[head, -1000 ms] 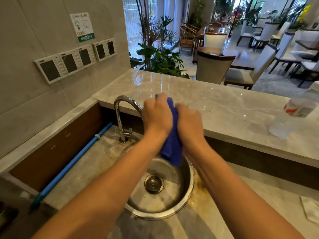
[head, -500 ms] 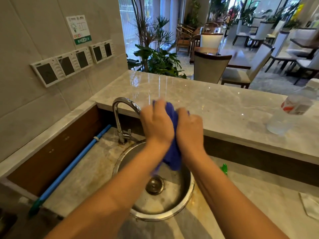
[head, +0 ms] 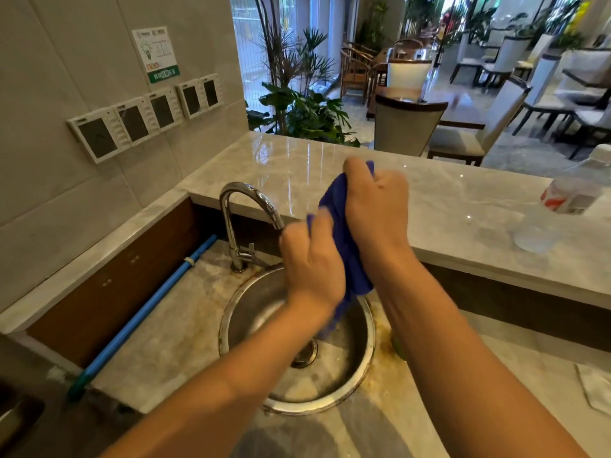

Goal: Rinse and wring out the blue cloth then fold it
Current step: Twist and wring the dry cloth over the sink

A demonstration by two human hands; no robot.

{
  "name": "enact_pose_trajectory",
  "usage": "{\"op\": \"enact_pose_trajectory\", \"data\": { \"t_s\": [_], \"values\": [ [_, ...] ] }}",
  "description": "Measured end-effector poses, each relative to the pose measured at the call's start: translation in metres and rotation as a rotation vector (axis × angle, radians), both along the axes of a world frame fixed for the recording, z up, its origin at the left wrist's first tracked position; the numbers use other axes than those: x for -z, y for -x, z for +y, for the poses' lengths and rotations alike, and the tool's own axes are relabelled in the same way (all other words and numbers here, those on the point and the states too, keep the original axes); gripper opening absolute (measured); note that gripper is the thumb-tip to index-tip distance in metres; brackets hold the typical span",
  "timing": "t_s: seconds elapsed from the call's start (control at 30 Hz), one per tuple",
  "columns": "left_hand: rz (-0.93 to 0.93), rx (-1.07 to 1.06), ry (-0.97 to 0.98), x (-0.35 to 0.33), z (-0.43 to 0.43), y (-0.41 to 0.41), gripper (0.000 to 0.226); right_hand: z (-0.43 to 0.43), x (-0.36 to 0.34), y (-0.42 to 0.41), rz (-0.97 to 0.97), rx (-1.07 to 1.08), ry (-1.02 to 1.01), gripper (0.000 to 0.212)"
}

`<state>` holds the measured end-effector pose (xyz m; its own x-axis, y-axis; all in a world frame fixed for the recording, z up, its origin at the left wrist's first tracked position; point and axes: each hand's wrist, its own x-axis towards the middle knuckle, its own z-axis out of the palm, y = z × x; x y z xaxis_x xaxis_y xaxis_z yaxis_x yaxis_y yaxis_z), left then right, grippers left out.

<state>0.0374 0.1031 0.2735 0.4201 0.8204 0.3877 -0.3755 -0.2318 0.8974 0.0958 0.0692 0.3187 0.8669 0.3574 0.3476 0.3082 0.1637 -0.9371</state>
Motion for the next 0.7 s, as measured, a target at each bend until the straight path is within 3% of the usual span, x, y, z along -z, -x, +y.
{"op": "enact_pose_trajectory", "data": {
  "t_s": [0.07, 0.17, 0.23, 0.3, 0.37, 0.47, 0.57, 0.63, 0.7],
  "values": [
    [0.070, 0.016, -0.019, 0.000, 0.000, 0.005, 0.047, 0.001, 0.008, -0.001, -0.049, 0.011, 0.012, 0.053],
    [-0.006, -0.048, 0.008, -0.035, 0.026, 0.005, 0.046, -0.004, 0.037, 0.015, -0.028, -0.073, 0.190, 0.043],
    [-0.109, 0.019, 0.168, -0.050, 0.033, 0.004, 0.042, -0.010, 0.037, 0.006, 0.224, -0.135, 0.143, 0.040],
    [-0.184, 0.122, 0.385, -0.047, 0.031, 0.003, 0.041, -0.018, 0.032, -0.008, 0.599, -0.332, -0.119, 0.024],
    [-0.226, 0.194, 0.551, -0.041, 0.028, 0.001, 0.047, -0.026, 0.032, -0.011, 0.821, -0.580, -0.365, 0.039],
    [-0.318, 0.239, 0.739, -0.035, 0.035, 0.002, 0.039, -0.033, 0.048, 0.004, 0.755, -0.703, -0.401, 0.040],
    [-0.301, 0.302, 0.831, -0.029, 0.042, 0.004, 0.044, -0.037, 0.054, 0.013, 0.588, -0.510, -0.285, 0.028],
    [-0.156, 0.317, 0.778, -0.019, 0.034, 0.004, 0.040, -0.033, 0.051, 0.015, 0.476, -0.317, -0.191, 0.022],
    [0.003, 0.293, 0.595, -0.012, 0.016, 0.005, 0.031, -0.026, 0.037, 0.015, 0.360, -0.196, -0.171, 0.031]
  ]
}}
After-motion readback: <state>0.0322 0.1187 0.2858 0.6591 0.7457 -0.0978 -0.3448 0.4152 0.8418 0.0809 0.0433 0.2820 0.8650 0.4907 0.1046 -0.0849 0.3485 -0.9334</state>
